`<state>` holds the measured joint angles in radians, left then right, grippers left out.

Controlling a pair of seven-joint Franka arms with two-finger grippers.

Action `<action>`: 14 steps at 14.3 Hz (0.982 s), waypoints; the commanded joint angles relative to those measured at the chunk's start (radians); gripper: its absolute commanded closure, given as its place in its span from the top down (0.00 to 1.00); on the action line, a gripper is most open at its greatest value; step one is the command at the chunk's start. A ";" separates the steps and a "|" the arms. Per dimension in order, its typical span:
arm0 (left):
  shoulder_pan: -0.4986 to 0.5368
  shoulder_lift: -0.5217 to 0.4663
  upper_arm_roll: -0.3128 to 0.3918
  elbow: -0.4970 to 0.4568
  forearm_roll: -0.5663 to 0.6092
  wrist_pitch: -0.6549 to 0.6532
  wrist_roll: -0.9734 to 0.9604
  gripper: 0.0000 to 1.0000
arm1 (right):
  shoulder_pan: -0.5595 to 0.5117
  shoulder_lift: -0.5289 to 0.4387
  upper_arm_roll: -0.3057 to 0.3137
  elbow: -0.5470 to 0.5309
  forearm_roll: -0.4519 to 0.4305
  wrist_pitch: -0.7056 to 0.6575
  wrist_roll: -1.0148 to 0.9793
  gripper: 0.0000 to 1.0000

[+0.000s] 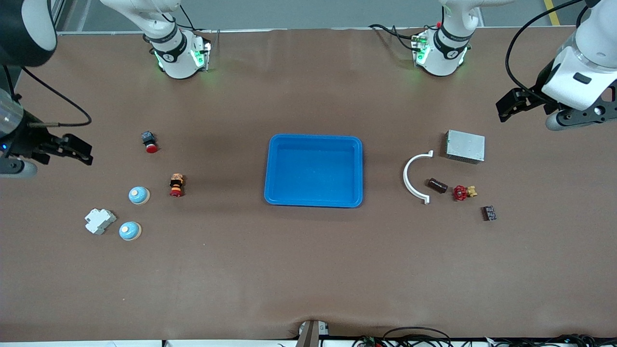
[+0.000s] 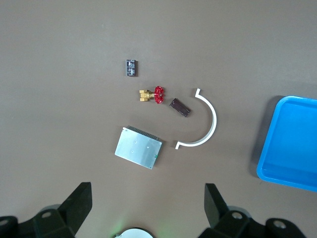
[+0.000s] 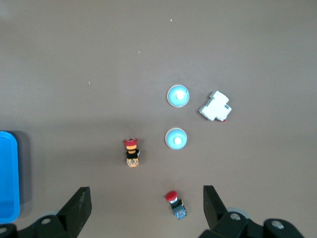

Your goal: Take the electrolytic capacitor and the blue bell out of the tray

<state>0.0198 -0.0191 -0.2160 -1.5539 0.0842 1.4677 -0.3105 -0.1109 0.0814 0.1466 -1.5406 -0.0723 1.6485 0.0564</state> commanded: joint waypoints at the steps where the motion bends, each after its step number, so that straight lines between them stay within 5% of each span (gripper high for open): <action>1: -0.023 -0.025 0.027 -0.018 -0.017 0.011 0.017 1.00 | -0.001 -0.052 -0.007 -0.038 0.013 -0.021 0.011 1.00; 5: -0.024 -0.022 0.029 -0.025 -0.021 0.072 0.017 1.00 | 0.066 -0.057 -0.094 -0.038 0.040 -0.022 0.000 1.00; 9: -0.026 -0.032 0.030 -0.038 -0.023 0.088 0.019 1.00 | 0.065 -0.055 -0.097 -0.038 0.051 -0.018 -0.001 1.00; 14: -0.092 -0.075 0.155 -0.092 -0.072 0.121 0.088 1.00 | 0.079 -0.055 -0.117 -0.036 0.052 -0.019 -0.003 1.00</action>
<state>-0.0490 -0.0430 -0.1045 -1.5900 0.0440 1.5594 -0.2489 -0.0574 0.0493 0.0623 -1.5569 -0.0352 1.6253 0.0554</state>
